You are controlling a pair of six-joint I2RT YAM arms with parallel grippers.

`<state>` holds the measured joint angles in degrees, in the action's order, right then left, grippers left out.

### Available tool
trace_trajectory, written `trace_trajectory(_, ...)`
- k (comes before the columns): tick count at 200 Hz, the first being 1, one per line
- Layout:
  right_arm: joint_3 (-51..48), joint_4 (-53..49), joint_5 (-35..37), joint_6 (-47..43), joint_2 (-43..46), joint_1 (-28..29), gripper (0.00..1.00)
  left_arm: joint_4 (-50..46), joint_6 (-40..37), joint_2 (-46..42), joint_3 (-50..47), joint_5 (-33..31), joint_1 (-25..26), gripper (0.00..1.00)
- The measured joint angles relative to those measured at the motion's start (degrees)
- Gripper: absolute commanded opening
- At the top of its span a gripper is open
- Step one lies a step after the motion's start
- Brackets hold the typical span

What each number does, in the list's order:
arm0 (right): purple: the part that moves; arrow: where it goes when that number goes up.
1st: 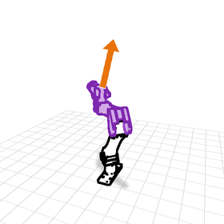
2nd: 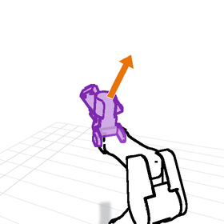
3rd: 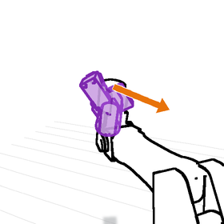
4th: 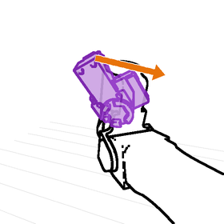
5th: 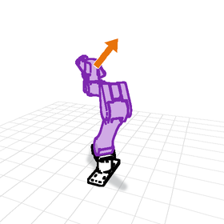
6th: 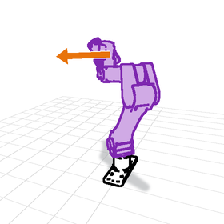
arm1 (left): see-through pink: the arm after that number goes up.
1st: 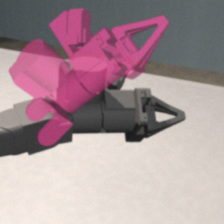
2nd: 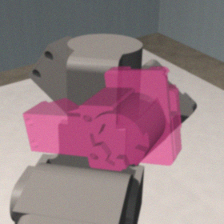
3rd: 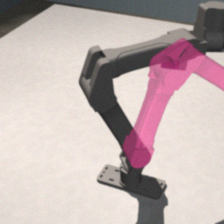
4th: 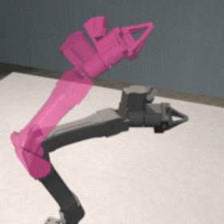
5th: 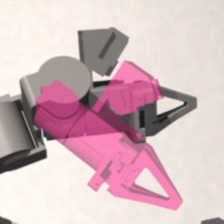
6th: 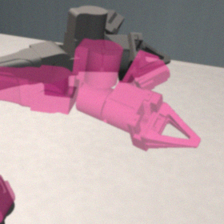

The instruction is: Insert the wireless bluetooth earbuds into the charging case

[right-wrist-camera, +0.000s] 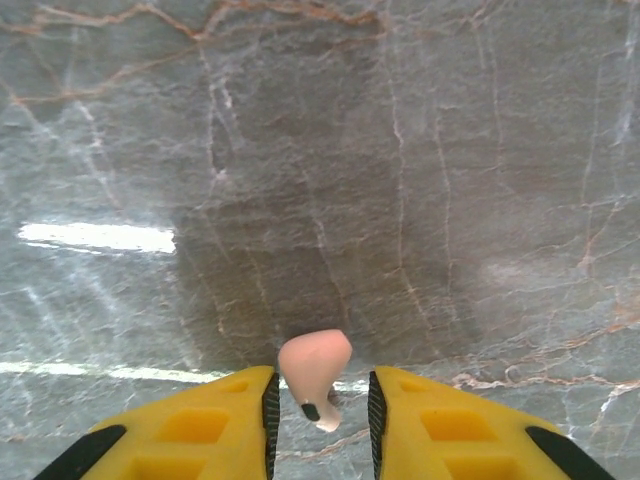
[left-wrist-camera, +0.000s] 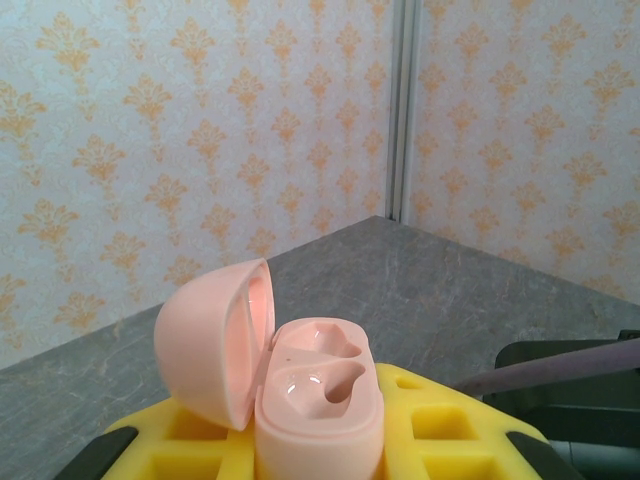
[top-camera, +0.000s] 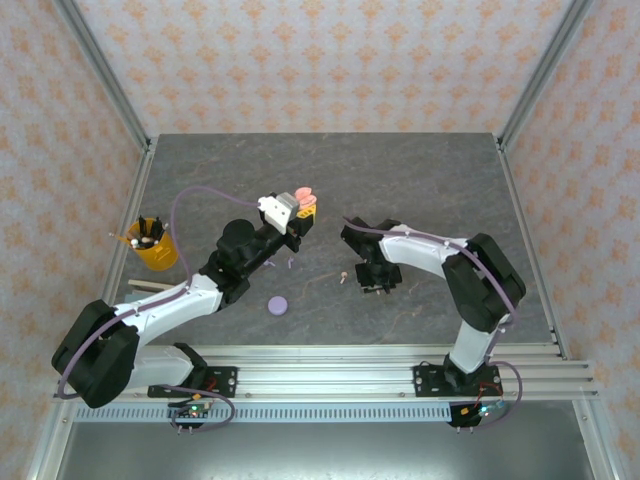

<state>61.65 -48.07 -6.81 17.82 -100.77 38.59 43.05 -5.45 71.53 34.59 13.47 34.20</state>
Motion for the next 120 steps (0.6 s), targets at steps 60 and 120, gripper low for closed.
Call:
trace_trajectory(60,2.78,-1.64,0.52,-0.07,-2.82,0.02,0.29,0.00,0.00,0.00,0.00,0.00,0.00,0.00)
trace_trajectory(120,4.39,-3.15,0.42,-1.22,-4.13,0.02,0.21,0.00,0.00,0.02,0.00,0.00,0.00,0.00)
